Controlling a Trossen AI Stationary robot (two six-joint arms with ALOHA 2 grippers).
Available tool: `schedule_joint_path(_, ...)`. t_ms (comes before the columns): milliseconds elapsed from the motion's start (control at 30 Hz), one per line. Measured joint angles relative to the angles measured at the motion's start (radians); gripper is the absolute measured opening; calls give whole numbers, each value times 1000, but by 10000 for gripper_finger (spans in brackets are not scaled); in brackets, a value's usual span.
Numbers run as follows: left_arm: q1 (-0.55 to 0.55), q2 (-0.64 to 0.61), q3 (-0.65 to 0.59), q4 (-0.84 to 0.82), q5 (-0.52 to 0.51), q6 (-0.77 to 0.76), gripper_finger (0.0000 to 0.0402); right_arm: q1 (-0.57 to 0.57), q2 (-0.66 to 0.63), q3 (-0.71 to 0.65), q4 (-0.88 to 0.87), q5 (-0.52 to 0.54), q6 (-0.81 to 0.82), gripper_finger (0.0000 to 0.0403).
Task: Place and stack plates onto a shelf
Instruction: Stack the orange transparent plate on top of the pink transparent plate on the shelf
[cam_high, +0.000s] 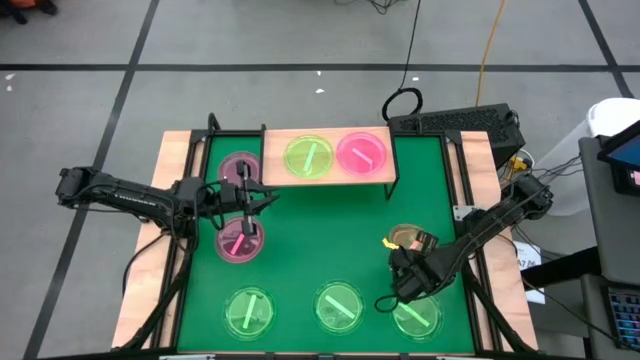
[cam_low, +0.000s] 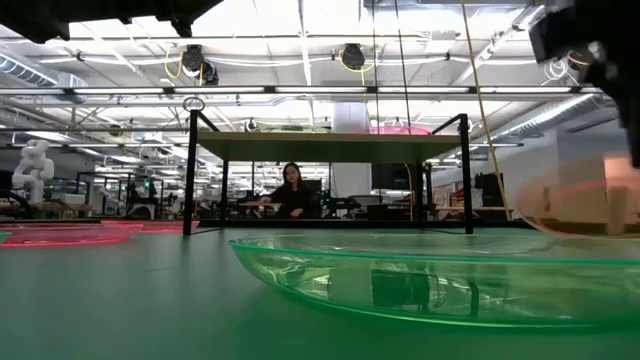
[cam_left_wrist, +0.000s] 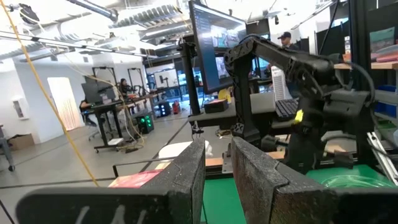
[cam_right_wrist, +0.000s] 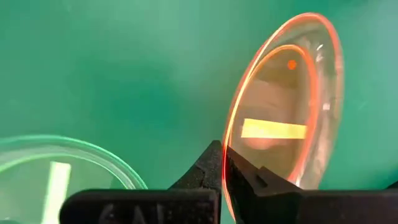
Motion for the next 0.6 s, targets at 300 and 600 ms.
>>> schedule_joint_path(300,0,0,0,2,0,0,86,0,0,149,-91,162,-39,0)
schedule_joint_path(600,0,0,0,5,0,0,86,-39,0,280,-79,330,-172,0)
